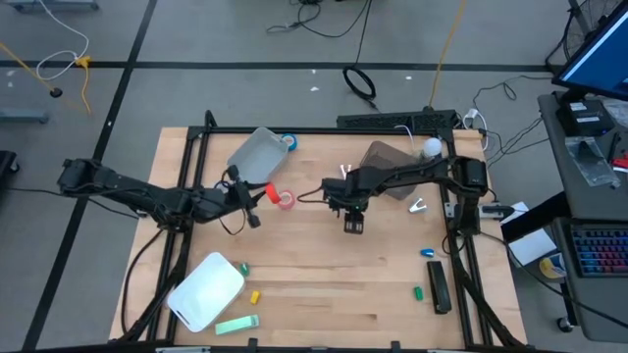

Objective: Pick and place Stapler, Stapler remover, tape
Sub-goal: Put the orange tape into the white bin

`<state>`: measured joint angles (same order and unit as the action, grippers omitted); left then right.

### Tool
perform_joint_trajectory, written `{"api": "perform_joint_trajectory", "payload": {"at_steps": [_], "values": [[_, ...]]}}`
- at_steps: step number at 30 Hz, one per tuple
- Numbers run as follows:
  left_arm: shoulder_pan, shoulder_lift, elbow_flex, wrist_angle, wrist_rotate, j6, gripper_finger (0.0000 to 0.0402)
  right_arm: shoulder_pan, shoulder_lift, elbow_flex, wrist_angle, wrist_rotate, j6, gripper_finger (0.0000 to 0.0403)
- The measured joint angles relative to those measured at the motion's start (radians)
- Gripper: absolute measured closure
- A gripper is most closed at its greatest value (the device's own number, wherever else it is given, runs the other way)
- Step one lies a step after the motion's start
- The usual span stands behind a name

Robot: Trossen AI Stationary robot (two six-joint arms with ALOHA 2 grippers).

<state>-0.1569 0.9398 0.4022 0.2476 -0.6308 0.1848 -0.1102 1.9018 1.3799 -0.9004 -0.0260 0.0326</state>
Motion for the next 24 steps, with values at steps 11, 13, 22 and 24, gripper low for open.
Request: {"api": "perform_joint_trajectory", "payload": {"at_steps": [11,13,22,24], "values": [[-0.103,0.003,0.292,-0.668,0.088,-0.383,0.0367,0.014,-0.039,-0.176,0.164,0.047,-0.026,0.0229],[-0.127,0.003,0.323,-0.723,0.092,-0.438,0.0367,0.015,-0.068,-0.227,0.234,0.053,-0.027,0.0231],[-0.179,0.003,0.398,-0.959,0.206,-0.775,0.0367,0.014,-0.377,-0.531,0.654,0.056,0.008,0.0228],[-0.18,0.003,0.398,-0.993,0.259,-0.851,0.0367,0.014,-0.449,-0.603,0.74,0.055,0.009,0.0229]]}}
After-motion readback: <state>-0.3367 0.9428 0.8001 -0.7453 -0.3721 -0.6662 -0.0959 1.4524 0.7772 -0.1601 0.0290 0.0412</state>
